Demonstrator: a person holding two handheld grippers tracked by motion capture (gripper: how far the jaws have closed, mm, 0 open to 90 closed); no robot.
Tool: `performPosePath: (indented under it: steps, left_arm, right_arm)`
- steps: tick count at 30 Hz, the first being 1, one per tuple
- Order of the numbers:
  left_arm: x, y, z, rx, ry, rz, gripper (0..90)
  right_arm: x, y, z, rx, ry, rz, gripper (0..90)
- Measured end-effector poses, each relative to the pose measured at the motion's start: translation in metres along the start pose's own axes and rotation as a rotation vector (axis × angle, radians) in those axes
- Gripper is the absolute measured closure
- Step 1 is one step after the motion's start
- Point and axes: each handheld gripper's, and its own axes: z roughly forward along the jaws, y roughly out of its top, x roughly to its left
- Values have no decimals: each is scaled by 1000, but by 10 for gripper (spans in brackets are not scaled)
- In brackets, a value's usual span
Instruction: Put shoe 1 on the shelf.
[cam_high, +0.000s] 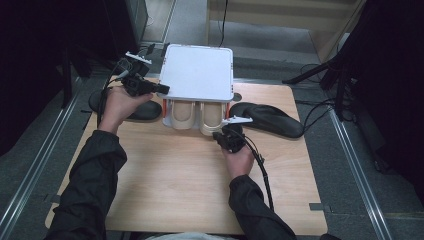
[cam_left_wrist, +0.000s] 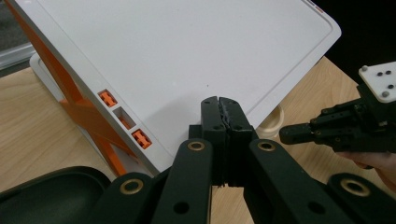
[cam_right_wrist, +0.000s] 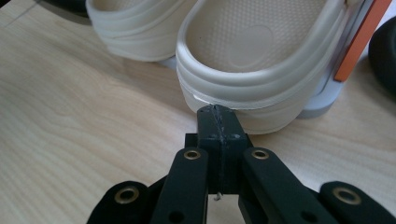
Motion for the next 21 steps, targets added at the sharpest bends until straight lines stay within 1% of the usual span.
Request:
performPosePath:
  steps: [3,10,11,13,14,17,21]
  left_arm:
    - [0,0,0,-1,-1,-1,900]
    - [-1,0,1,-1,5,4,900]
    - [-2,0,1,0,5,4,900]
    - [-3,1,2,-2,8,9,900]
    - [-3,1,2,-2,11,11,900]
    - [-3,1,2,-3,16,12,900]
    - [-5,1,3,-3,28,22,900]
  right_arm:
    - [-3,4,4,-9,-10,10,900]
    - [-13,13,12,-10,-40,35,900]
    - [-16,13,12,-14,-40,45,900]
    - [-19,15,13,-13,-20,64,900]
    - [-20,15,13,-11,-19,64,900]
    - [-19,17,14,-10,-36,48,900]
    - [-20,18,15,-12,-39,54,900]
